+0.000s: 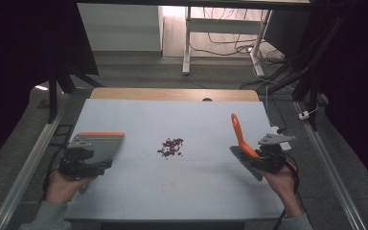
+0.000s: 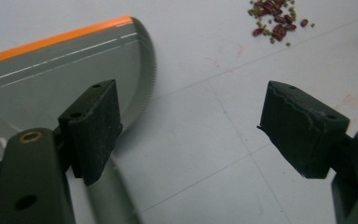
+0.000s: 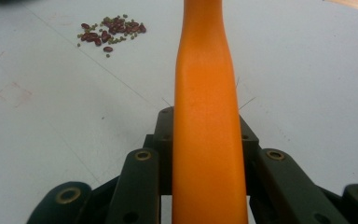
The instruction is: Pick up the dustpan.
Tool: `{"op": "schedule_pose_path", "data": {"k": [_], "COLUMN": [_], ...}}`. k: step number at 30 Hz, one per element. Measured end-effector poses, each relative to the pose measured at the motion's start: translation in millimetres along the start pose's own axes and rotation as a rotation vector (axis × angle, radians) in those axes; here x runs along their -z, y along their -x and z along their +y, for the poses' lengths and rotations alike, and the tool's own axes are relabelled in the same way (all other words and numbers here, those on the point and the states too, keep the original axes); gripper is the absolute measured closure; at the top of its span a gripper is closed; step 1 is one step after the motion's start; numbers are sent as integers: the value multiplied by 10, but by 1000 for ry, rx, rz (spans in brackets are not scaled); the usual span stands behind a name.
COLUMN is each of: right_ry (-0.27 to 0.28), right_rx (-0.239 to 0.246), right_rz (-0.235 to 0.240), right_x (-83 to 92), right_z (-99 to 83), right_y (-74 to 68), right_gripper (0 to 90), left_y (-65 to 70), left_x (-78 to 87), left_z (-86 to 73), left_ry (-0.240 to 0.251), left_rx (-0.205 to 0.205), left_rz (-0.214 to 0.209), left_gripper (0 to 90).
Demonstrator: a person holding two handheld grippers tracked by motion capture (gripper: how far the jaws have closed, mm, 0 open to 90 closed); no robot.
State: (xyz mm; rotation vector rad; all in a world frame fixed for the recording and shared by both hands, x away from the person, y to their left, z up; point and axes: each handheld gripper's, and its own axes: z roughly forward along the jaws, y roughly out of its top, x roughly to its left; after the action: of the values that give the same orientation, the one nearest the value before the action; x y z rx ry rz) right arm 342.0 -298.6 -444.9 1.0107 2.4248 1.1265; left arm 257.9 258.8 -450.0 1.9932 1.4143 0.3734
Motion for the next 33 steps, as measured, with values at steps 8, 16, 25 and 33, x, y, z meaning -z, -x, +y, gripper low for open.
{"op": "schedule_pose_path", "data": {"k": [8, 16, 25, 33], "right_ry": [-14, -43, -56, -58], "right_rx": [9, 15, 23, 26], "right_rz": [0, 7, 13, 11], "right_x": [-37, -117, -165, -172], "right_z": [0, -22, -24, -28], "right_y": [-43, -81, -113, -118], "right_gripper": [708, 708, 707, 707], "left_y": [-155, -235, -297, -430], "left_x": [110, 64, 19, -158], "left_z": [-72, -142, -241, -329], "left_ry": [-5, -83, -148, -188], "left_rx": [37, 59, 84, 154], "left_rz": [26, 96, 101, 118], "left_gripper": [194, 177, 162, 150]}}
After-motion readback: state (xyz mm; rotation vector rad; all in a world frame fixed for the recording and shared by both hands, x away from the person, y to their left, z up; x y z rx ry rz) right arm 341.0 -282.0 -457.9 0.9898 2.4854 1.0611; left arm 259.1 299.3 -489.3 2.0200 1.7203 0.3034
